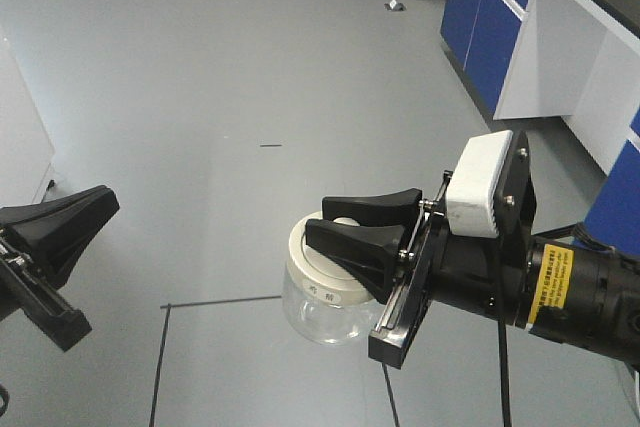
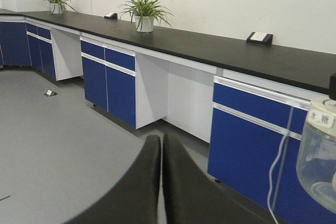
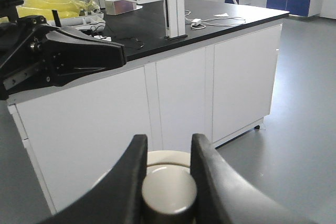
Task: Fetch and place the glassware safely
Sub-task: 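Hold the jar in the right gripper while the base turns away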
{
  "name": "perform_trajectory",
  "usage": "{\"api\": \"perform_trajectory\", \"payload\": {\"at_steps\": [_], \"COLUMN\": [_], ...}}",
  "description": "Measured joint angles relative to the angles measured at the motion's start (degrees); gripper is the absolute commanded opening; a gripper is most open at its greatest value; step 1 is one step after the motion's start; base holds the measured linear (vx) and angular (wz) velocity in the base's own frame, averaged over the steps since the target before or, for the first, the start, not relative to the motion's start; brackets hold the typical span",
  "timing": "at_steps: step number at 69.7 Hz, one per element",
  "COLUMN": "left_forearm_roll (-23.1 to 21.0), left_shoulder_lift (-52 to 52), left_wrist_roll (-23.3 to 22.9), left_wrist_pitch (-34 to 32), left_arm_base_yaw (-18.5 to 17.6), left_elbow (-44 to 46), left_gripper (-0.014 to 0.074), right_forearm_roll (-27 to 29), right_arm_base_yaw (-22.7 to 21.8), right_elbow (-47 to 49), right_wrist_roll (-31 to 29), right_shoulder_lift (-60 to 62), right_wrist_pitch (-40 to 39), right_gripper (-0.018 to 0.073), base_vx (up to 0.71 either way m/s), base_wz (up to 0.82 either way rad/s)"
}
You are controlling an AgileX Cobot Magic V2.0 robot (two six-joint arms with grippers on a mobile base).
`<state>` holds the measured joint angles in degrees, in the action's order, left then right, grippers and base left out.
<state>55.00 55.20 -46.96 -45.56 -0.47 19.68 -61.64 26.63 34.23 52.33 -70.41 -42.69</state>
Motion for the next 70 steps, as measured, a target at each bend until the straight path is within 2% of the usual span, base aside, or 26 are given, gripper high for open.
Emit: {"api": "perform_trajectory", "payload": {"at_steps": [70], "left_forearm_roll": [0.15], "left_shoulder_lift": [0.00], "left_wrist_roll": [0.00], "left_wrist_pitch": [-0.06], "left_arm_base_yaw": [0.00], "left_elbow": [0.00], "left_gripper": [-0.0001], "right_forearm_roll": [-0.24], "right_arm_base_yaw": [0.00], "right_elbow": [0.00], "right_wrist_roll": [0.00], "right_shoulder_lift": [0.00], "right_wrist_pitch": [0.05], "right_gripper": [-0.0001], "base_vx": [0.57], "base_wz": [0.07]}}
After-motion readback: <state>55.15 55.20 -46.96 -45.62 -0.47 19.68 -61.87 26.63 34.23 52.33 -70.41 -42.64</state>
